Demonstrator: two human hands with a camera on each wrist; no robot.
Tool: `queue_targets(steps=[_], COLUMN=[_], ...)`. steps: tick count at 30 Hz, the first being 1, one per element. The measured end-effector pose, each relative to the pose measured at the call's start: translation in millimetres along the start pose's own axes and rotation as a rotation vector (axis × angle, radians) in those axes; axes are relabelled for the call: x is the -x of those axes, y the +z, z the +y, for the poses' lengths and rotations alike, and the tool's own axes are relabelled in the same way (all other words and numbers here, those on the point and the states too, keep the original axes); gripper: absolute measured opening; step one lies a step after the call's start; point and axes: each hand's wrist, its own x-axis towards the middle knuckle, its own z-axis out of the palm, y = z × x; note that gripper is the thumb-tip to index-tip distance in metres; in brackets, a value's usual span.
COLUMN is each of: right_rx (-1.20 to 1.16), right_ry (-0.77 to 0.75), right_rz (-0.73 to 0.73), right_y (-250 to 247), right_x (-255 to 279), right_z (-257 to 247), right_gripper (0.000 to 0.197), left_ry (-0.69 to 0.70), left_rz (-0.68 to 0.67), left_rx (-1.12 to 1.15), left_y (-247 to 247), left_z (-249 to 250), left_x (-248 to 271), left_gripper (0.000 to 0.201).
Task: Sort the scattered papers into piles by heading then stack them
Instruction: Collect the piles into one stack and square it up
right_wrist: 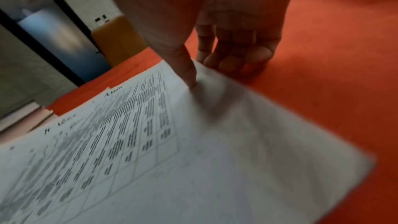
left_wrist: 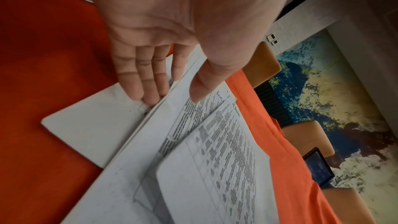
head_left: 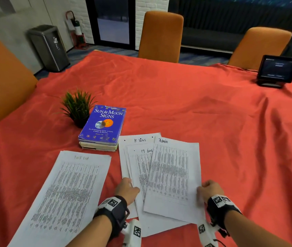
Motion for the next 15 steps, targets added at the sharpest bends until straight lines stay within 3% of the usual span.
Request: queue_targets(steps=[2, 6, 10, 15], right_rx=[-0.055, -0.195, -0.262, -0.158], right_ry=[-0.018, -0.042, -0.064, -0.054], right_rz=[0.011, 0.028, -0.043, -0.151], right_y=[3, -1, -5, 0], right_x=[-1, -1, -10, -12], right_z=[1, 6, 10, 3], right_gripper=[0.004, 0.013, 0.025, 0.035], left_ry=[-0.020, -0.001, 0.000, -0.022], left_rz=[0.019, 0.083, 0.115, 0.150], left_rx=[0.032, 0.040, -0.065, -0.106], left_y=[2, 12, 22, 35], left_z=[2, 8, 15, 26], left_x=[-2, -6, 1, 10], left_gripper=[0.056, 0.045, 0.059, 0.068])
